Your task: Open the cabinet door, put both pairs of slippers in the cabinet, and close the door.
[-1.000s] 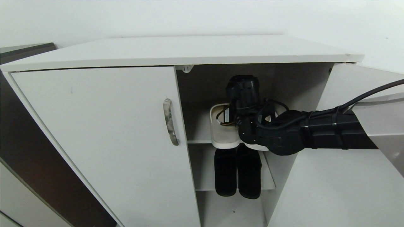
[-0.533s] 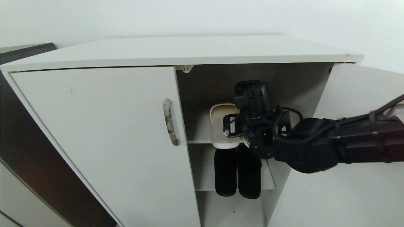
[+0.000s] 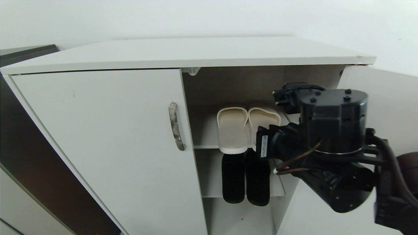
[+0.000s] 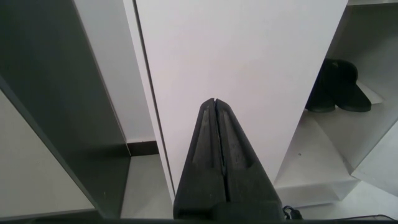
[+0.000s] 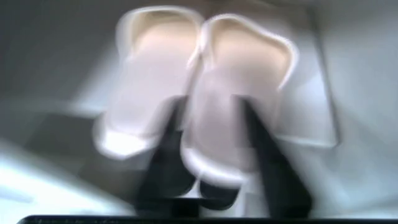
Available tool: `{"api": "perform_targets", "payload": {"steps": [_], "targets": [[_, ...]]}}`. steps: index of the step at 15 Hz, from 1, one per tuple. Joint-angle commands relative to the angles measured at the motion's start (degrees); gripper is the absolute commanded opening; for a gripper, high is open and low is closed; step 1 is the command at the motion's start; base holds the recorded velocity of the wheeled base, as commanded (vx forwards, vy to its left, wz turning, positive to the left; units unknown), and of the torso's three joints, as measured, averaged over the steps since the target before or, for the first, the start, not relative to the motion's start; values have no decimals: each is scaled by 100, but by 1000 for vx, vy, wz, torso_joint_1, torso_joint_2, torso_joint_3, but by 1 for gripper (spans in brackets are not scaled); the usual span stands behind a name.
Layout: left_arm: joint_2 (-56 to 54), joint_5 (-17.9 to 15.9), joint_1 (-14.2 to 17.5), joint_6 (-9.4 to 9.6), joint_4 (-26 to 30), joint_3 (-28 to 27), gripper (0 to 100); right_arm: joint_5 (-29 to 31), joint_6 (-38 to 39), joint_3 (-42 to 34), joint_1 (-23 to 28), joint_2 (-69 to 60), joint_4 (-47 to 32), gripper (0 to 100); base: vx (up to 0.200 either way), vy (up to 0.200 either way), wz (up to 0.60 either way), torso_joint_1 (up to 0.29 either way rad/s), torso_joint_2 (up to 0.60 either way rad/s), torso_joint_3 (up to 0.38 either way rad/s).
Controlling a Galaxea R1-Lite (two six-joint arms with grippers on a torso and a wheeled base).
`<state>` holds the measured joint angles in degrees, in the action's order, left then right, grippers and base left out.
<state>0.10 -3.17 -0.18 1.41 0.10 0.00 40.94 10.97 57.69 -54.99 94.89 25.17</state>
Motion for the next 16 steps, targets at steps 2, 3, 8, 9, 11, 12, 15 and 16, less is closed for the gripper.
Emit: {"api": "perform_targets", "payload": {"steps": [2,3,8,9,11,12,15,16], "targets": [[-1,1,1,-1,-1,0,0,-297,-157,-416,-293,-656,31,0,0,0,0,0,0,0],[-1,1,1,-1,-1,0,0,-314,-157,-539,-328,-656,31,0,0,0,0,0,0,0],[-1,1,1,-1,-1,0,0,-464,-157,-741,-389,-612,58,0,0,0,0,0,0,0],[-1,1,1,-1,-1,0,0,-464,-157,-750,-389,-603,58,0,0,0,0,0,0,0],[-1,1,1,-1,-1,0,0,-464,-157,-750,-389,-603,58,0,0,0,0,0,0,0],[-1,1,1,-1,-1,0,0,-446,-157,-741,-389,-559,58,0,0,0,0,0,0,0],[-1,1,1,-1,-1,0,0,-464,-148,-750,-389,-498,58,0,-133,0,0,3,3,2],[-1,1,1,-1,-1,0,0,-446,-148,-750,-389,-489,67,0,-200,0,0,12,7,-2]]}}
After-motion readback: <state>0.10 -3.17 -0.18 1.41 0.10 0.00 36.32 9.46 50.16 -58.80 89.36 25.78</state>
